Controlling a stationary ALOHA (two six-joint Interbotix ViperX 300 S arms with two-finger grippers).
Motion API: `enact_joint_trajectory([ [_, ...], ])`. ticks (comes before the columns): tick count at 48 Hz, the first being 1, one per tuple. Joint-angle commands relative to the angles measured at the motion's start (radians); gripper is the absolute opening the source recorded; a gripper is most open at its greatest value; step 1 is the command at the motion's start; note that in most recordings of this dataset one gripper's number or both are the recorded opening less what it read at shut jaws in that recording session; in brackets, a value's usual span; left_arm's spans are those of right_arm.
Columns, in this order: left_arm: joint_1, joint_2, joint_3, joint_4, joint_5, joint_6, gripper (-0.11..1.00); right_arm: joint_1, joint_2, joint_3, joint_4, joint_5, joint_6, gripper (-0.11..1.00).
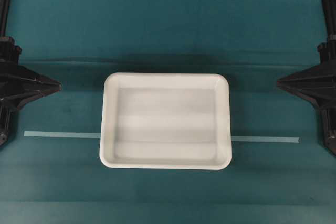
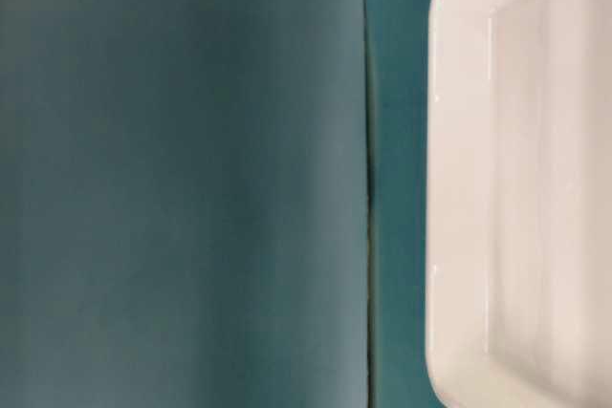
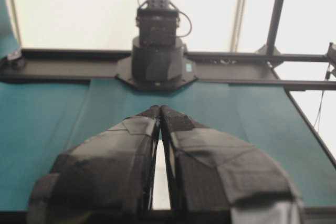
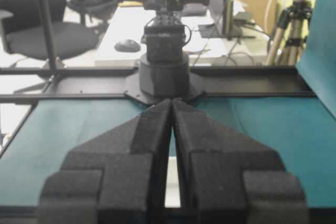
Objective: Lift the white case with both hands.
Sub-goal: 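Move both grippers inward toward the left and right tray rims, opening them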
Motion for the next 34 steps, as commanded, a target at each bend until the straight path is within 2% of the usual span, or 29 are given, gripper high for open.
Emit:
enact_joint_trajectory([
  [1, -0.012, 0.044, -0.037, 0.011, 0.015, -0.063, 0.14, 0.014, 0.008, -0.009, 0.005, -0.014, 0.015, 0.09],
  [4, -0.012, 0.058, -0.057, 0.011, 0.023, -0.124, 0.14, 0.021, 0.002, -0.021, 0.051, -0.009, 0.032, 0.12],
  [8, -0.015, 0.06, -0.074, 0.012, 0.025, -0.215, 0.02, 0.021, -0.006, -0.028, 0.127, -0.005, 0.097, 0.04],
  [11, -0.018, 0.058, -0.083, 0.012, 0.025, -0.278, -0.02, 0.021, -0.008, -0.028, 0.181, 0.002, 0.163, 0.02],
  [14, -0.021, 0.058, -0.092, 0.012, 0.025, -0.334, -0.02, 0.021, -0.008, -0.032, 0.215, 0.015, 0.23, 0.02],
  [21, -0.025, 0.063, -0.123, 0.012, 0.04, -0.486, -0.02, 0.014, -0.002, -0.055, 0.259, 0.097, 0.379, 0.02],
  [26, -0.023, 0.067, -0.15, 0.012, 0.084, -0.64, -0.02, -0.005, 0.005, -0.075, 0.302, 0.16, 0.486, 0.02],
  [34, -0.025, 0.087, -0.161, 0.012, 0.133, -0.927, -0.02, -0.031, 0.018, -0.084, 0.374, 0.255, 0.684, 0.02],
])
